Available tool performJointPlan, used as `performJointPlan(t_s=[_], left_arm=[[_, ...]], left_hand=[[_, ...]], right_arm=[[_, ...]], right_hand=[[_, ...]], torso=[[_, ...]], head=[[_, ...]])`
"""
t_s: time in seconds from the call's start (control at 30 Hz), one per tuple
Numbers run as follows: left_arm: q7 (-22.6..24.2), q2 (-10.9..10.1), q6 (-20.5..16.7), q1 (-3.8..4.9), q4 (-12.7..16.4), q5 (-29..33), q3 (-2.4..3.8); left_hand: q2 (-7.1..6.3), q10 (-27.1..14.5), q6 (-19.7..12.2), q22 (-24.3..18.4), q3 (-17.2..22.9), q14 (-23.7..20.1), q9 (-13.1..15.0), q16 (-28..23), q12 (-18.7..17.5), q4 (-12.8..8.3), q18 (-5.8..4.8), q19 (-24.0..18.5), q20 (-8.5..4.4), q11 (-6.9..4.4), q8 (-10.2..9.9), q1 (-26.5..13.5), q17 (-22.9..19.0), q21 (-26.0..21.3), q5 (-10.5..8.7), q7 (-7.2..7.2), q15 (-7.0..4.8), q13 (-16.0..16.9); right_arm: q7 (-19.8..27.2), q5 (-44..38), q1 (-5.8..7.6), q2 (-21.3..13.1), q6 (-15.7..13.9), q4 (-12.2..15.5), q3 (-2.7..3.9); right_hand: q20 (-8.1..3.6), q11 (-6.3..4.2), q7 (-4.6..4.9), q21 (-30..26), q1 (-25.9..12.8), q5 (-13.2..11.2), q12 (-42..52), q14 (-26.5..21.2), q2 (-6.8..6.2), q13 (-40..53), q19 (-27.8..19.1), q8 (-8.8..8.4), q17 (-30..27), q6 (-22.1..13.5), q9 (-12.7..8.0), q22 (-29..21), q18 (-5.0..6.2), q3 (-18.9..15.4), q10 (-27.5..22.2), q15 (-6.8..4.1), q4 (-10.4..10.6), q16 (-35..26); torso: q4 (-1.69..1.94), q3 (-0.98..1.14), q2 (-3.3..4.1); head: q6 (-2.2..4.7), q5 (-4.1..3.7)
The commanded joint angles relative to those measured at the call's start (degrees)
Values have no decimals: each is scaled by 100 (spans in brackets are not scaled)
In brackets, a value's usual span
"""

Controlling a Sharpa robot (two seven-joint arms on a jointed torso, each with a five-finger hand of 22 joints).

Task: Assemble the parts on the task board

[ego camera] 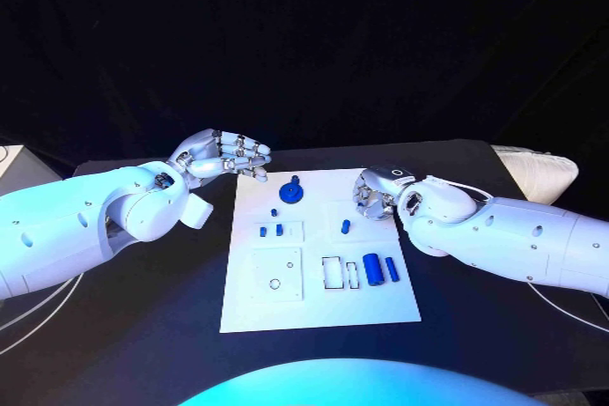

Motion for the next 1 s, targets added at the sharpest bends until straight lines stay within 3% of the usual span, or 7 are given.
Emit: performJointPlan(t_s=[0.03, 0.13, 0.37, 1.0], left_arm=[[30, 1, 103, 0, 10, -18, 2], [29, 2, 104, 0, 11, -18, 2], [28, 4, 105, 0, 9, -18, 2], [24, 3, 102, 0, 6, -18, 2]], left_hand=[[59, -36, -28, 7, -33, -41, -8, 22, 23, -9, 16, -44, 5, 5, -22, 8, 8, 0, 9, 105, 17, 1], [59, -36, -28, 7, -33, -41, -8, 22, 23, -9, 16, -44, 5, 5, -22, 8, 8, 0, 9, 105, 17, 1], [59, -36, -28, 7, -33, -41, -8, 22, 23, -9, 16, -44, 5, 5, -22, 8, 8, 0, 9, 105, 17, 1], [63, -52, -36, 15, -37, -50, -11, 28, 36, -16, 16, -48, 5, 7, -21, 19, 21, 5, 10, 106, 18, 2]], right_arm=[[-133, -85, -50, 11, 242, 7, -36], [-158, -126, -50, 18, 200, 18, -36], [-205, -173, -51, 23, 89, 31, -36], [-199, -185, -52, 6, -96, 61, -36]], right_hand=[[3, 11, 4, -30, 14, 48, -28, -37, -48, -2, -41, -26, -18, -50, -5, -8, 35, 31, -33, 5, 24, -39], [0, -2, -6, 35, 149, 241, -25, -12, 12, 24, -1, 6, 50, -6, 12, 62, 21, 130, 0, -6, -36, 27], [-57, -59, -32, 385, 486, 275, 21, 142, 317, 100, 182, 130, 396, 151, 95, 382, -50, 321, 158, -62, -265, 339], [-96, -121, -87, 698, 454, 247, 58, 240, 388, 187, 322, 249, 704, 241, 196, 670, -116, 295, 340, -108, -340, 588]], torso=[[-5, 1, 0], [-4, 2, -1], [-1, 0, -1], [-1, 1, 0]], head=[[0, 0], [-2, -1], [1, -2], [0, -1]])
